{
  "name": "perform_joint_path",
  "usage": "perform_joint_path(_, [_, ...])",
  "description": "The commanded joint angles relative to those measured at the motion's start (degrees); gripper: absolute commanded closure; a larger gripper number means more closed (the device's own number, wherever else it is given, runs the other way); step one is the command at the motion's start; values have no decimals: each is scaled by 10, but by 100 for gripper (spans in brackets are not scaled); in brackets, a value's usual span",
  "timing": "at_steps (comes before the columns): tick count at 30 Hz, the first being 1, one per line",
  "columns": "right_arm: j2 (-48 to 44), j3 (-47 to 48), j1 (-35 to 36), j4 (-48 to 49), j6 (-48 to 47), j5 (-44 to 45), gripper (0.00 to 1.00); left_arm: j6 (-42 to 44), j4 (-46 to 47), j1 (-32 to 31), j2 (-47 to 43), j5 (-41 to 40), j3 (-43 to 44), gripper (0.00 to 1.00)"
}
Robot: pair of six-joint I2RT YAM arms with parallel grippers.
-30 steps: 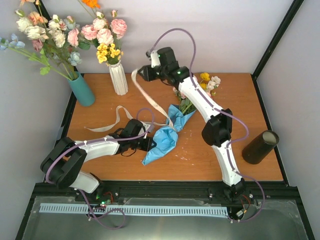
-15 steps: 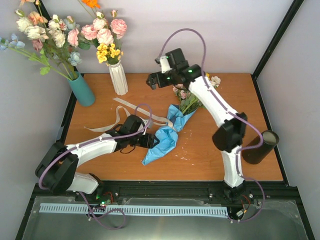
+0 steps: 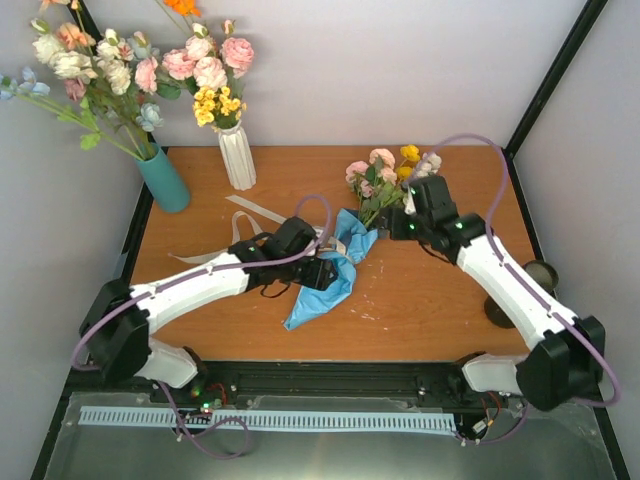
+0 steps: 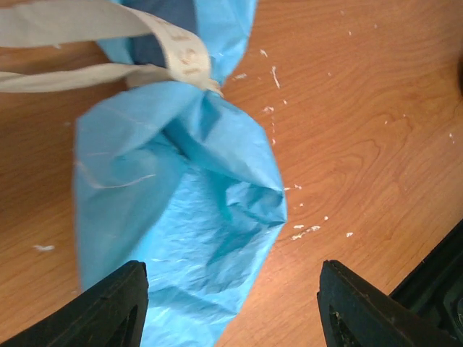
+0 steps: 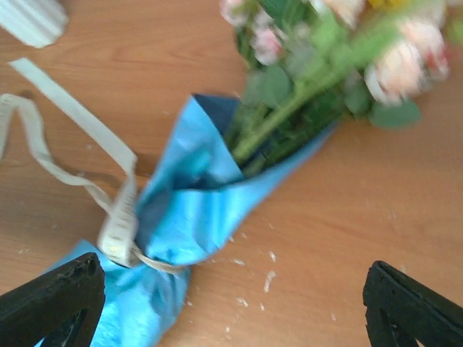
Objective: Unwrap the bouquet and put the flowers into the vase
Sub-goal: Untie the ribbon from the wrapping paper.
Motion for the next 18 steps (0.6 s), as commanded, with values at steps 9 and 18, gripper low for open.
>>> perform_joint_path(9, [-29, -222, -45, 205, 144, -161, 10, -42, 53, -57, 173, 20, 97, 35])
perform_joint_path(18, [103, -202, -56, 315, 194, -254, 21, -34, 64, -58, 225, -11, 113, 41])
